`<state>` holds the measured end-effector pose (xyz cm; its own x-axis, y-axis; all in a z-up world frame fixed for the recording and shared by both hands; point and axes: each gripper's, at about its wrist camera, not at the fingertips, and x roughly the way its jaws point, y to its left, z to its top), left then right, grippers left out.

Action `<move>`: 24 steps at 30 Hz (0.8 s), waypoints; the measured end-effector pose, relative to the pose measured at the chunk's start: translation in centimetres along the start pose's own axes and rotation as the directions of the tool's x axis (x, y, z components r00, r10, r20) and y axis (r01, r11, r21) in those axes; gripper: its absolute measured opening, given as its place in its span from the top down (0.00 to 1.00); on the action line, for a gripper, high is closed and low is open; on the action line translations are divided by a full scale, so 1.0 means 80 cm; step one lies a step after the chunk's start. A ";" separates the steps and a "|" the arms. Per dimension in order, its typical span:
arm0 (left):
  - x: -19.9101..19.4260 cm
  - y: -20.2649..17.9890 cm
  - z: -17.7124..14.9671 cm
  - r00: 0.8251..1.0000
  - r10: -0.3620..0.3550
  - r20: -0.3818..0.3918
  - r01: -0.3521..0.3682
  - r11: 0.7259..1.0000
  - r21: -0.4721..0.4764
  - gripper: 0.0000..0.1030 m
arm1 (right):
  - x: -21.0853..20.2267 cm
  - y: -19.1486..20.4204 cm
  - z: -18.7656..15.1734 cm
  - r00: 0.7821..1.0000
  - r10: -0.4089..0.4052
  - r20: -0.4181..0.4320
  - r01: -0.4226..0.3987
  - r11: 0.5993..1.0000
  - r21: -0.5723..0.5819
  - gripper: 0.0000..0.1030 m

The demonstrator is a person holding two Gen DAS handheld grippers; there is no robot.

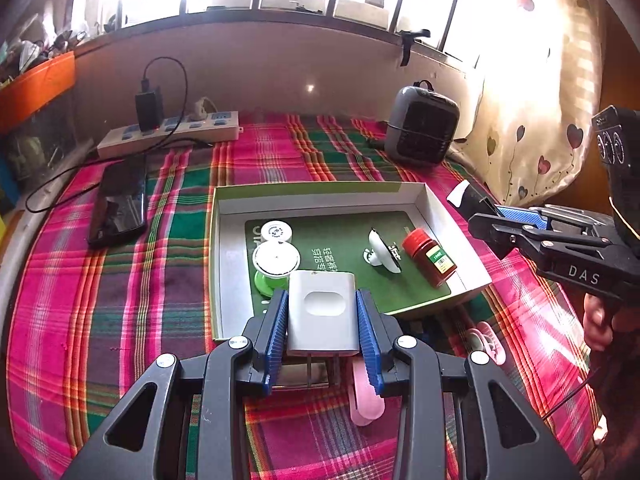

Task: Organize rigid objects
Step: 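Carry the flashlight with the right gripper over the tray while the left carries the charger there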

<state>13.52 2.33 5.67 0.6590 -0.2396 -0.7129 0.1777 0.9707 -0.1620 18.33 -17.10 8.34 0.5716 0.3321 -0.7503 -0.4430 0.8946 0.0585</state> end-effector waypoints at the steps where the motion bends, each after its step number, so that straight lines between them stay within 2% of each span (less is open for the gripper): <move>1: 0.003 0.000 0.002 1.000 -0.003 -0.002 0.003 1.000 -0.001 0.68 | 0.004 -0.004 0.004 1.000 0.000 -0.004 0.000 1.000 0.006 0.73; 10: 0.033 -0.002 0.016 1.000 -0.014 -0.024 0.014 1.000 0.000 0.68 | 0.041 -0.021 0.027 0.999 -0.007 -0.033 0.006 1.000 -0.026 0.73; 24: 0.070 -0.001 0.034 0.999 -0.024 -0.042 0.024 1.000 -0.004 0.68 | 0.091 -0.013 0.047 0.997 -0.022 -0.078 0.008 0.984 -0.177 0.73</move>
<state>19.22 0.84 3.54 0.6233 -0.2618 -0.7368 0.1904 0.9647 -0.1817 25.57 -14.48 5.28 0.5255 0.2881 -0.8005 -0.5539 0.8301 -0.0649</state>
